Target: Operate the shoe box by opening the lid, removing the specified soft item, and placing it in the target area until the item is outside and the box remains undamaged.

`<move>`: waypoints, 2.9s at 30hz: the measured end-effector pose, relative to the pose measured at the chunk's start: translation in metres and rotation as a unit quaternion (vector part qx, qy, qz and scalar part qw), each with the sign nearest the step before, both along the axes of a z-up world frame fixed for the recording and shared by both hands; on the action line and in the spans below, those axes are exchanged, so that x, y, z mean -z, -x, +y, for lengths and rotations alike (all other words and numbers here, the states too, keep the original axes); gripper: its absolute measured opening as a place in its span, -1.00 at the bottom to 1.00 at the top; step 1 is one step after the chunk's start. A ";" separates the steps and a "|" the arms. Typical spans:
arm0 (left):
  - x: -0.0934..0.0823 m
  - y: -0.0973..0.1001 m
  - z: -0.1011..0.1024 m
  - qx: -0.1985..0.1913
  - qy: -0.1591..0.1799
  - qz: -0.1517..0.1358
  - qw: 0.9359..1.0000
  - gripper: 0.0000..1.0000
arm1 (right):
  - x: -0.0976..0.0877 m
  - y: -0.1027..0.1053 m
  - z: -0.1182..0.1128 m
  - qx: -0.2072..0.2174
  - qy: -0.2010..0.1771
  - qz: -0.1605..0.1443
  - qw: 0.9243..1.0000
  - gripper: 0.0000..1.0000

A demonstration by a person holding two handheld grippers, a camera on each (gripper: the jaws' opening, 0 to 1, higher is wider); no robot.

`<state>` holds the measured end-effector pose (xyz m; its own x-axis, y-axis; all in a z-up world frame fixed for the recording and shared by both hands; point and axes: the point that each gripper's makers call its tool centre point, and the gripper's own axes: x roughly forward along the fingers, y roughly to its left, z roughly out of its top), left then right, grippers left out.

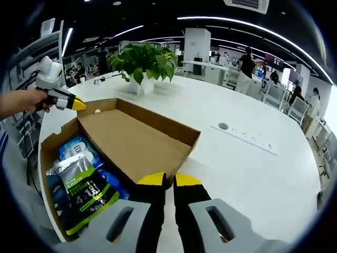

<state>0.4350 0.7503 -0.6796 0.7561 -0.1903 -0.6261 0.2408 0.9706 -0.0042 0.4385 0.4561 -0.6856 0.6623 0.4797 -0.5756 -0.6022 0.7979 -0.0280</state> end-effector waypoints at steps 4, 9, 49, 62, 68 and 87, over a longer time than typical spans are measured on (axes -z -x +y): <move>0.001 0.000 0.000 -0.001 0.000 0.006 1.000 -0.92 | 0.000 -0.001 0.000 0.003 0.000 0.006 1.000 -0.92; 0.002 0.001 -0.001 -0.003 0.000 0.015 1.000 -0.91 | 0.001 -0.002 -0.001 0.014 -0.007 0.015 1.000 -0.92; -0.031 0.079 -0.039 0.036 0.005 0.039 0.999 -0.37 | -0.035 0.061 -0.018 -0.038 -0.022 0.001 0.999 0.03; -0.015 0.106 -0.067 0.066 0.050 0.077 0.994 -0.35 | -0.040 0.089 -0.020 -0.038 -0.038 0.002 0.999 0.08; -0.001 0.115 -0.080 0.082 0.070 0.106 0.989 -0.37 | -0.036 0.100 -0.020 -0.038 -0.041 0.005 0.998 0.10; 0.041 0.141 -0.109 0.092 0.141 0.208 0.963 -0.48 | -0.029 0.130 -0.005 -0.048 -0.062 0.011 0.997 0.11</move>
<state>0.2943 0.6416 -0.7203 0.3872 -0.5049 -0.7714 0.3297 0.8572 -0.3956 0.3087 0.4513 -0.6563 0.5974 0.6089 -0.5219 -0.6758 0.7326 0.0811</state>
